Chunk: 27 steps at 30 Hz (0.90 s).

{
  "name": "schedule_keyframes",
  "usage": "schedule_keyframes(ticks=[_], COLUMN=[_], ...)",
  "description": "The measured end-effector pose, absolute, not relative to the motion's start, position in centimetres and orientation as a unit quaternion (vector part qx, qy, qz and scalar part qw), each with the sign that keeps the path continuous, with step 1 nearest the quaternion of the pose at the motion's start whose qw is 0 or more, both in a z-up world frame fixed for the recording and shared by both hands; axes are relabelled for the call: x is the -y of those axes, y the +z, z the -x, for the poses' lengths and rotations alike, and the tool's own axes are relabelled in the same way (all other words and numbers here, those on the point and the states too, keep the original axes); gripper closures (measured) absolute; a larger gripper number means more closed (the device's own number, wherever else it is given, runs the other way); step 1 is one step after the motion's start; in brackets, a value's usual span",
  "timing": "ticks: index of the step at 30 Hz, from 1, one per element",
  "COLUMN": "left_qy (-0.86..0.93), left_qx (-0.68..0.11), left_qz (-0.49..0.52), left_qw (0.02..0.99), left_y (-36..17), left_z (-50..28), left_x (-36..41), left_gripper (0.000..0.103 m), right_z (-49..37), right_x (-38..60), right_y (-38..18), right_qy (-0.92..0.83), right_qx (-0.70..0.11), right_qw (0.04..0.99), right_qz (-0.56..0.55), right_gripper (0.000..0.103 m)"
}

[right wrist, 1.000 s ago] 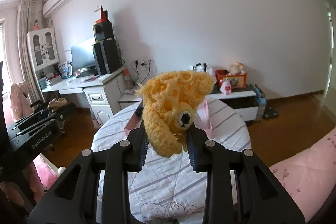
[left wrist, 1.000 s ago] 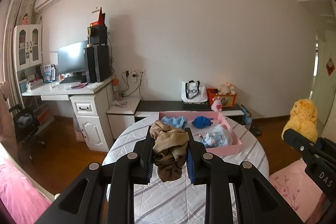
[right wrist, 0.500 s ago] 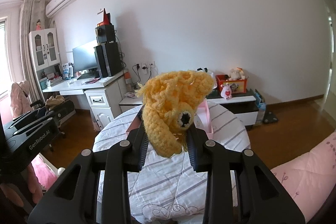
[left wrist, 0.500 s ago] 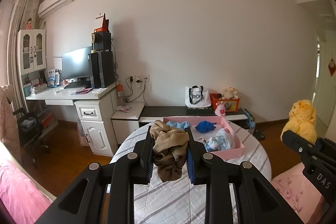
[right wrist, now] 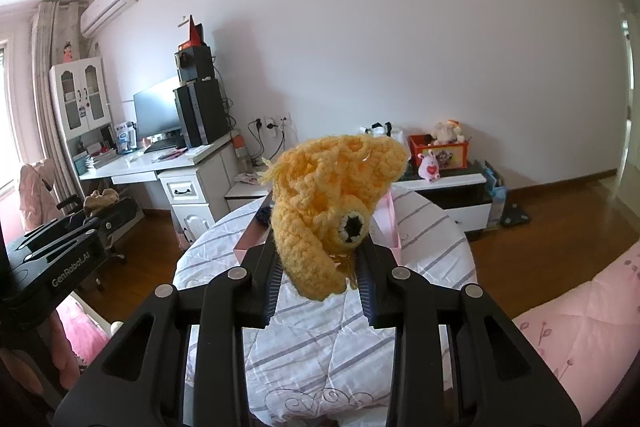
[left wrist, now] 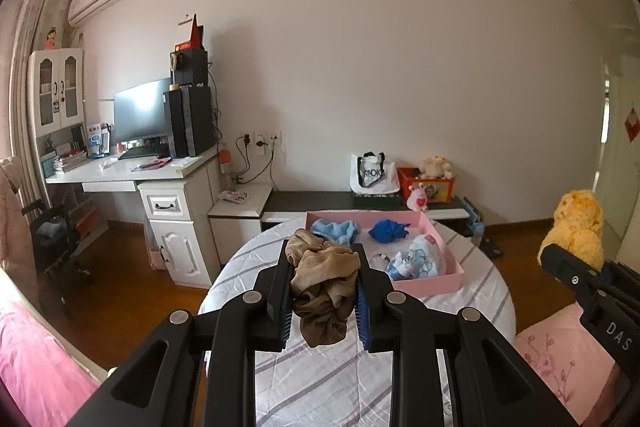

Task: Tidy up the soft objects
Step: 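Lift the beige cloth and yellow toy and carry both over the pink tray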

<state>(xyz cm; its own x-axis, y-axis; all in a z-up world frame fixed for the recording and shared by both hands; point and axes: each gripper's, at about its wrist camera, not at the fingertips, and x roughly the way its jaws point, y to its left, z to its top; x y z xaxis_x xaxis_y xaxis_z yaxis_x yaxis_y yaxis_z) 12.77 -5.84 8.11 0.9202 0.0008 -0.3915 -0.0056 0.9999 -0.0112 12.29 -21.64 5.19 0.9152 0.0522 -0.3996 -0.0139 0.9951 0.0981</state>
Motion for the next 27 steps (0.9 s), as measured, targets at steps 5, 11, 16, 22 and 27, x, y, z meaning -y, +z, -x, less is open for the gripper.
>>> schedule_keyframes(ticks=[5,11,16,22,27], left_qy=[-0.003,-0.006,-0.01,-0.015,-0.018], left_qx=[-0.214,-0.237,-0.266,-0.307,-0.339], left_qz=[0.004,0.001,-0.003,-0.004,-0.009], left_qw=[0.977,0.971,0.964,0.952,0.941], left_y=[8.1,7.6,6.7,5.3,3.8], left_z=[-14.2,-17.4,-21.3,-27.2,-32.4], left_x=[5.5,5.4,5.6,5.8,6.2], left_gripper=[0.081,0.081,0.081,0.081,0.081], right_z=[-13.3,-15.8,-19.2,-25.1,-28.9], right_x=[22.1,22.7,23.7,24.8,25.4], right_y=[4.7,3.6,1.6,-2.1,-4.6], right_qy=[0.013,0.012,0.006,0.019,0.033], right_qx=[-0.217,-0.241,-0.277,-0.346,-0.381], right_qw=[0.975,0.969,0.959,0.936,0.922], right_qz=[-0.052,-0.056,-0.063,-0.067,-0.068], right_gripper=[0.073,0.073,0.073,0.073,0.073])
